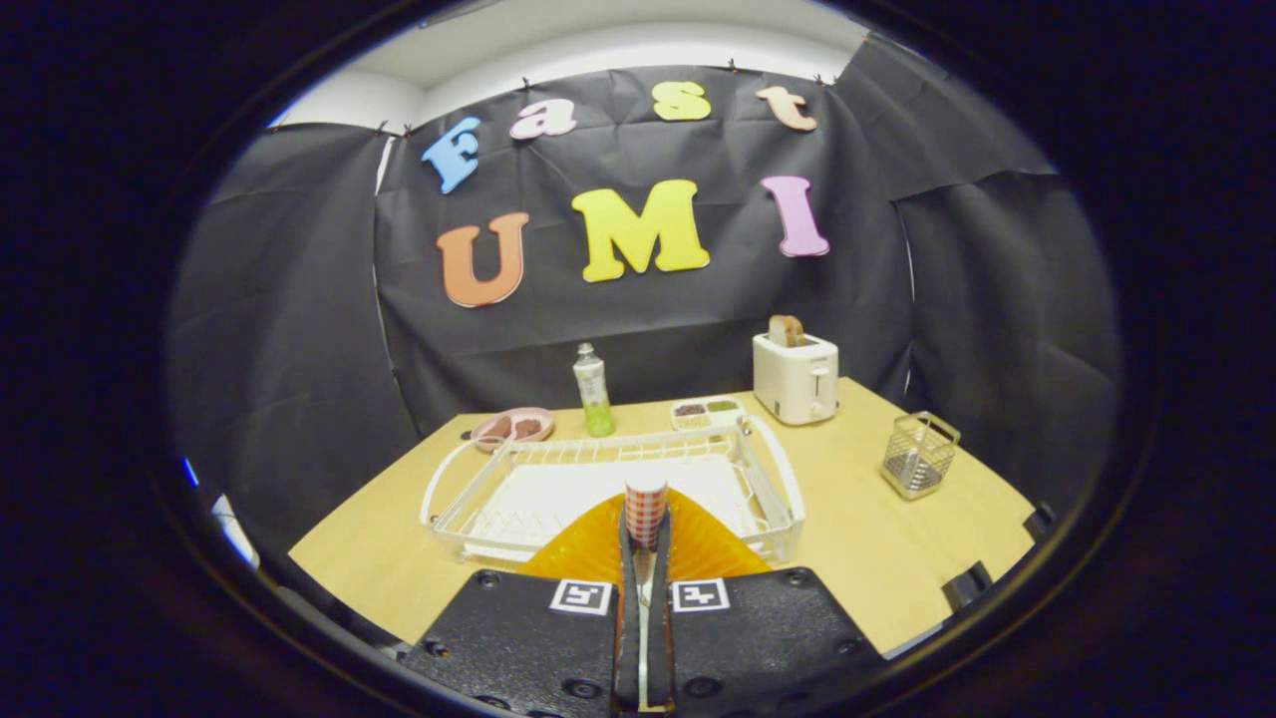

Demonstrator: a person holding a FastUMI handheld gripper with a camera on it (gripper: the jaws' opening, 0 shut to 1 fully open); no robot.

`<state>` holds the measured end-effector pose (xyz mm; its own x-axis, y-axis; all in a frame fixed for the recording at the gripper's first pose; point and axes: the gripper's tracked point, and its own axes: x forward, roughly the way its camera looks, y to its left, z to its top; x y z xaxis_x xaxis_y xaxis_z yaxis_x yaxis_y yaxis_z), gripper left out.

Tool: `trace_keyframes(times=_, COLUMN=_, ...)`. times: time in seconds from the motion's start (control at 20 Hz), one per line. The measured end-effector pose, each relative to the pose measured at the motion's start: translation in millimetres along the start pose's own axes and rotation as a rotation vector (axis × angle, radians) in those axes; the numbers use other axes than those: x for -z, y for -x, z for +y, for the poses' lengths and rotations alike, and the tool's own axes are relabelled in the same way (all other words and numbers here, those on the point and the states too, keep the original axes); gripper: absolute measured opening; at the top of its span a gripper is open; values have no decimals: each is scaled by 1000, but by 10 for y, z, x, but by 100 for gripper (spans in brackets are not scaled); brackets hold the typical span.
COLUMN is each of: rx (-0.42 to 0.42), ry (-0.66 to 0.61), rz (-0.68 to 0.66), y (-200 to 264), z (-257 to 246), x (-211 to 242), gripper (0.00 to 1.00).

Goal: Take the plate from the dish rack, then take the spoon from the basket and place it into the plate.

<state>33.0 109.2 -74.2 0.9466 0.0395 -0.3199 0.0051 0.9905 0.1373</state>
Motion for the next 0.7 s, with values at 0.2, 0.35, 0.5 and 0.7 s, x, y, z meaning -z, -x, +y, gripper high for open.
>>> trace_keyframes(times=0.2, rx=22, ry=-21, rz=11, y=1, z=178, x=250, gripper=8)
trace_keyframes(times=0.35, rx=28, ry=-66, rz=11, y=-8, z=289, x=354, gripper=8)
trace_keyframes(times=0.5, rx=31, ry=-76, rz=10, y=-54, z=354, x=431, gripper=9)
trace_keyframes(times=0.7, rx=38, ry=-96, rz=47, y=-149, z=306, x=624, gripper=9)
